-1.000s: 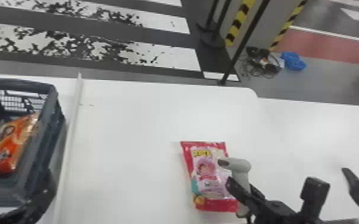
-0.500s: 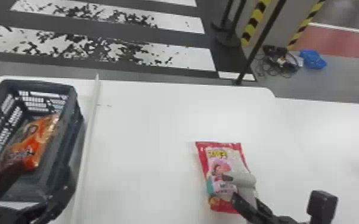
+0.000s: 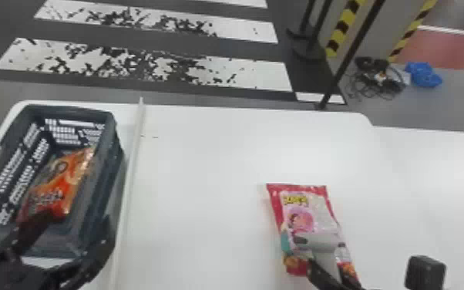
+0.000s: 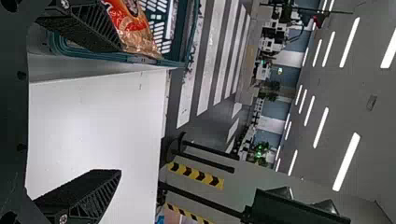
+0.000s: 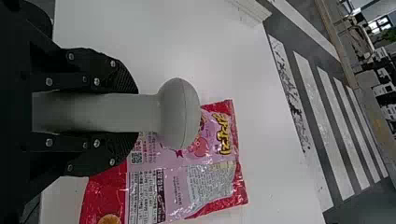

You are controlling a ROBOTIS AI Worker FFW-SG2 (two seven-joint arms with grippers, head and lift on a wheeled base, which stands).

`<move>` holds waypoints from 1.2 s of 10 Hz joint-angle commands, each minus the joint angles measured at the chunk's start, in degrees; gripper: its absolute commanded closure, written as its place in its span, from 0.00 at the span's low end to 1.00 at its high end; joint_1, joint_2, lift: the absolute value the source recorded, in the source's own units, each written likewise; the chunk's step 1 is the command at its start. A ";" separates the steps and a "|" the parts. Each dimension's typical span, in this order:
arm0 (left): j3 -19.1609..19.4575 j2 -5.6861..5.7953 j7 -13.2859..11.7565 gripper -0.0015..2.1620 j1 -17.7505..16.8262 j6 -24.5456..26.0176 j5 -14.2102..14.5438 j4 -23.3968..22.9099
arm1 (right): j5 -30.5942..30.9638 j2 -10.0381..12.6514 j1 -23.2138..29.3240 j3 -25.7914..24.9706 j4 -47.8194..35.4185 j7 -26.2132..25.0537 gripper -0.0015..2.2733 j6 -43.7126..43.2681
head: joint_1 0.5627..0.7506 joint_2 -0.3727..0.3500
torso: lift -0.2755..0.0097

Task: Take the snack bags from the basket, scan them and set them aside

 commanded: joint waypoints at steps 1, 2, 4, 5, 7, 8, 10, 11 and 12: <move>-0.01 0.00 -0.04 0.03 0.20 0.00 0.00 -0.11 | 0.21 -0.12 0.00 0.12 0.39 0.00 0.99 -0.40 | 0.70 0.29 | 0.70; -0.01 0.00 -0.13 0.03 0.20 0.00 0.00 -0.11 | 0.30 -0.12 0.00 0.38 0.65 0.00 0.99 -0.57 | 0.70 0.29 | 0.70; 0.17 0.00 -0.22 0.03 0.29 0.00 0.00 -0.11 | 0.83 -0.12 0.09 0.91 1.09 0.00 0.99 -0.93 | 0.70 0.29 | 0.70; 0.26 0.00 -0.30 0.03 0.29 0.00 0.00 -0.11 | 1.00 -0.21 0.00 1.26 1.79 0.00 0.99 -1.45 | 0.70 0.30 | 0.70; 0.26 -0.08 -0.39 0.03 0.38 0.00 0.00 -0.02 | 1.62 -0.30 0.00 1.97 2.85 -0.09 0.99 -2.33 | 0.70 0.30 | 0.70; 0.26 -0.08 -0.48 0.03 0.46 0.00 0.00 -0.02 | 1.53 -0.47 0.00 1.97 2.94 -0.09 0.99 -2.51 | 0.70 0.31 | 0.70; 0.26 -0.26 -0.74 0.03 0.55 0.00 0.00 -0.11 | 1.44 -0.82 0.18 1.88 3.20 0.00 0.99 -3.21 | 0.70 0.31 | 0.70; 0.34 -0.52 -1.01 0.03 0.73 0.00 0.00 -0.11 | 0.65 -0.82 0.71 1.61 2.76 0.09 0.99 -4.09 | 0.70 0.31 | 0.70; 0.43 -0.70 -1.01 0.03 0.82 0.00 0.00 -0.20 | -0.32 -0.91 0.97 0.91 1.53 0.18 0.99 -4.09 | 0.70 0.30 | 0.70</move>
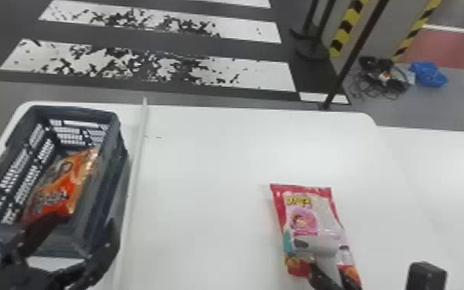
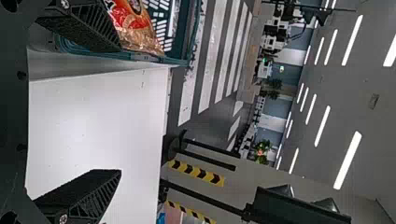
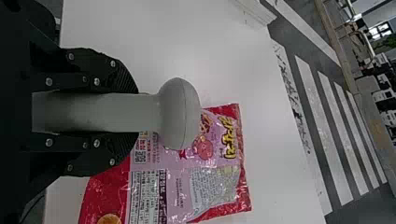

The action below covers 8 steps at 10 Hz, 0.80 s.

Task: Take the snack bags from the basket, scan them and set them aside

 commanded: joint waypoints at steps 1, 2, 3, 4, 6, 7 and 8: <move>0.06 -0.21 -0.08 0.03 0.31 0.00 -0.17 -0.21 | -2.24 -0.39 -0.01 -2.03 -1.43 0.04 0.99 -0.12 | 0.70 0.29 | 0.70; 0.15 -0.30 -0.08 0.03 0.48 0.00 -0.26 -0.39 | -3.90 -0.65 -0.71 -4.49 -1.96 0.04 0.99 0.23 | 0.70 0.28 | 0.70; 0.15 -0.21 -0.25 0.03 0.66 0.00 -0.26 -0.65 | -5.22 -0.74 -2.55 -7.48 -1.87 0.66 0.99 1.29 | 0.70 0.26 | 0.70; 0.15 -0.04 -0.69 0.03 0.75 0.00 -0.26 -0.74 | -5.22 -1.00 -5.28 -10.47 -0.90 0.92 0.99 1.99 | 0.70 0.21 | 0.70; 0.15 0.14 -0.78 0.03 1.28 1.93 -0.70 -1.62 | -5.14 -6.98 -14.77 -14.60 9.73 2.41 0.99 5.33 | 0.70 0.06 | 0.70; 0.32 -0.48 -0.78 0.03 2.42 2.11 -2.11 -2.50 | -5.22 -10.41 -18.11 -15.30 15.36 2.59 0.99 4.63 | 0.70 0.03 | 0.70; 1.20 -1.53 -0.87 0.03 3.74 2.11 -2.46 -3.38 | -5.14 -13.39 -21.01 -15.22 20.98 3.03 0.99 2.69 | 0.70 0.03 | 0.70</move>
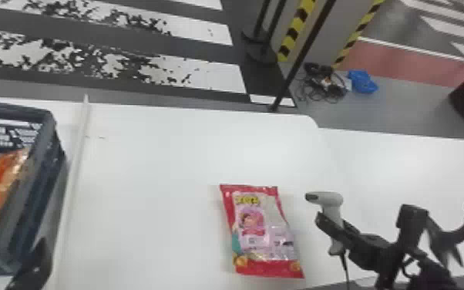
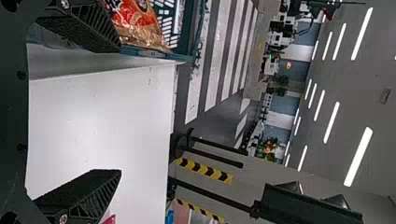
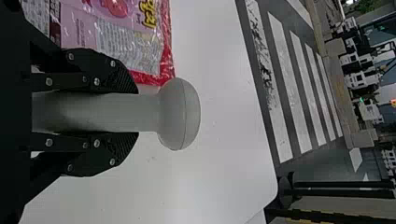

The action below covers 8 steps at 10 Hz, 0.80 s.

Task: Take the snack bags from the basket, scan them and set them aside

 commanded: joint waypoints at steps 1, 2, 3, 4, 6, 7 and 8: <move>0.43 -1.30 0.06 0.03 1.61 0.04 -1.34 -0.99 | 0.58 -3.94 -4.62 0.62 8.88 0.08 0.99 -3.99 | 0.70 0.03 | 0.70; 0.26 -1.92 -0.03 0.03 1.88 0.04 -1.61 -1.26 | 0.93 -6.31 -8.40 1.41 15.91 0.87 0.99 -6.98 | 0.70 0.03 | 0.70; -0.44 -2.45 -0.03 0.03 2.23 0.04 -3.01 -1.52 | 1.37 -8.77 -11.83 2.82 22.24 1.39 0.99 -9.27 | 0.70 0.03 | 0.70; -1.24 -3.06 -0.03 0.03 2.49 0.04 -4.24 -1.70 | 2.42 -10.62 -14.38 4.49 27.34 1.57 0.99 -11.90 | 0.70 0.03 | 0.70; -2.11 -3.94 0.06 0.03 2.93 -0.13 -5.12 -1.61 | 4.79 -12.03 -16.31 8.27 33.40 1.66 0.99 -17.71 | 0.70 0.03 | 0.70; -2.55 -4.47 0.06 0.03 3.02 -0.31 -5.39 -1.70 | 5.15 -12.82 -17.37 9.67 35.51 1.57 0.99 -18.23 | 0.70 0.03 | 0.70; -3.17 -4.73 0.15 0.03 3.02 -0.66 -6.09 -1.70 | 5.32 -12.99 -17.63 10.29 36.39 1.48 0.95 -18.23 | 0.70 0.03 | 0.70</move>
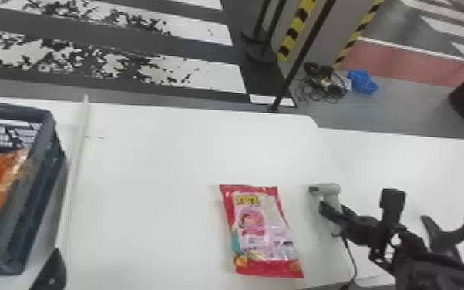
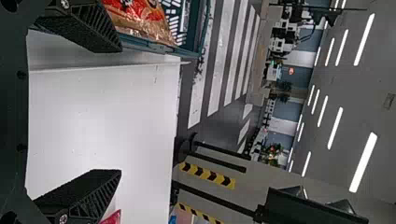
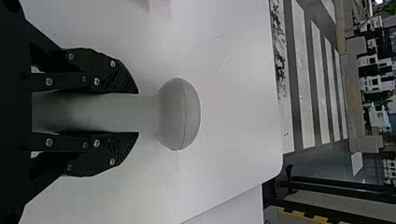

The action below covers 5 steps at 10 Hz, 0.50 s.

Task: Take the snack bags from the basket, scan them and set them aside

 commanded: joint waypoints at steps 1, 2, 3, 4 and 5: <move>-0.77 -0.28 0.10 0.03 -0.07 -0.43 -0.70 -0.05 | 0.52 -0.15 -0.23 1.03 0.92 0.06 0.78 -0.95 | 0.70 0.03 | 0.70; -1.13 -0.28 0.10 0.03 -0.07 -0.95 -1.05 -0.05 | 0.88 -0.24 0.04 1.20 0.92 -0.03 0.46 -1.82 | 0.70 0.03 | 0.70; -1.21 -0.28 0.10 0.03 -0.07 -1.13 -1.05 -0.14 | 0.70 -0.33 0.12 1.20 0.83 -0.03 0.11 -1.82 | 0.70 0.03 | 0.70; -1.30 -0.28 0.19 0.03 -0.07 -1.13 -1.67 -0.05 | 0.70 -0.59 0.21 0.85 0.30 -0.12 0.03 -1.82 | 0.70 0.03 | 0.70; -1.39 -0.28 0.19 0.03 -0.07 -1.13 -2.19 0.04 | 0.70 -0.68 1.27 -0.55 -3.04 -0.82 0.03 2.04 | 0.70 0.03 | 0.70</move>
